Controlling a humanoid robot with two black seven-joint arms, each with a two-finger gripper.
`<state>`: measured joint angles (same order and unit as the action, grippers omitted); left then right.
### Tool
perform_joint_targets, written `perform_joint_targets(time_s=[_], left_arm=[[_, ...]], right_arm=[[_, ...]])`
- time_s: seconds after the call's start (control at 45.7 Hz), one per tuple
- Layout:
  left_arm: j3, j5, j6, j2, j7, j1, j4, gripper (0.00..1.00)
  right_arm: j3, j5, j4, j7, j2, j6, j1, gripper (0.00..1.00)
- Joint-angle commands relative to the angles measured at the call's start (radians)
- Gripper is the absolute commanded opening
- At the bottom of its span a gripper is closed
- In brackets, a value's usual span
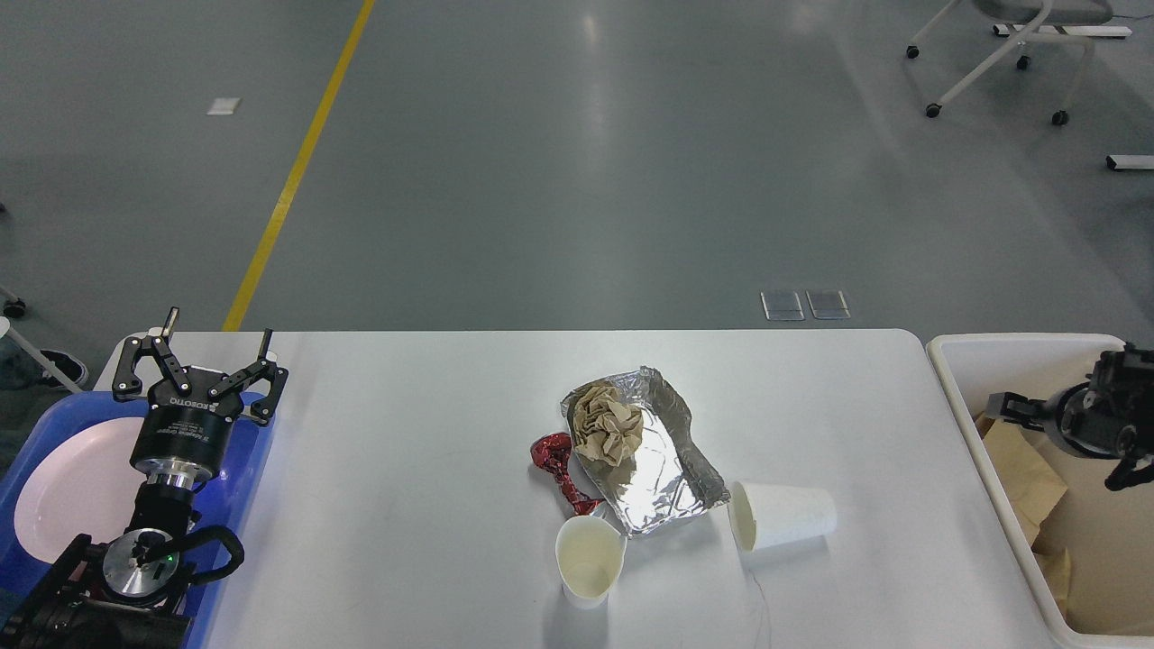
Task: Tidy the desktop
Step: 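Raise the right gripper and move it over the upright white cup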
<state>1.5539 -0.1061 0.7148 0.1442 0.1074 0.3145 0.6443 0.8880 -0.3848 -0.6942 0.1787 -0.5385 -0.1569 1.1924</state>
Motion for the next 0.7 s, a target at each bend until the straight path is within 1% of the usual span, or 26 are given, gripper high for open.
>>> perform_joint_targets(time_s=[0.0, 0.131, 0.241, 0.284, 0.306, 0.481, 0.569, 0.678], left_arm=[[0.0, 0.0, 0.0, 0.0, 0.0, 0.0, 0.0, 0.96], [0.0, 0.0, 0.0, 0.0, 0.0, 0.0, 0.0, 0.96], [0.0, 0.0, 0.0, 0.0, 0.0, 0.0, 0.0, 0.96], [0.0, 0.0, 0.0, 0.0, 0.0, 0.0, 0.0, 0.96], [0.0, 0.0, 0.0, 0.0, 0.0, 0.0, 0.0, 0.96], [0.0, 0.0, 0.0, 0.0, 0.0, 0.0, 0.0, 0.96], [0.0, 0.0, 0.0, 0.0, -0.002, 0.0, 0.0, 0.96], [0.0, 0.0, 0.0, 0.0, 0.0, 0.0, 0.0, 0.96]], right_arm=[[0.057, -0.012, -0.125, 0.007, 0.009, -0.267, 0.232, 1.0], [0.091, 0.001, -0.177, 0.007, 0.081, -0.579, 0.426, 1.0], [0.098, 0.07, -0.272, 0.007, 0.089, -0.751, 0.587, 1.0], [0.118, 0.096, -0.324, 0.008, 0.092, -0.791, 0.663, 1.0], [0.135, 0.11, -0.352, 0.008, 0.098, -0.803, 0.7, 1.0], [0.285, 0.254, -0.537, 0.012, 0.189, -0.803, 0.953, 1.0], [0.293, 0.279, -0.64, 0.018, 0.184, -0.803, 1.067, 1.0], [0.304, 0.3, -0.803, 0.021, 0.178, -0.79, 1.24, 1.0]])
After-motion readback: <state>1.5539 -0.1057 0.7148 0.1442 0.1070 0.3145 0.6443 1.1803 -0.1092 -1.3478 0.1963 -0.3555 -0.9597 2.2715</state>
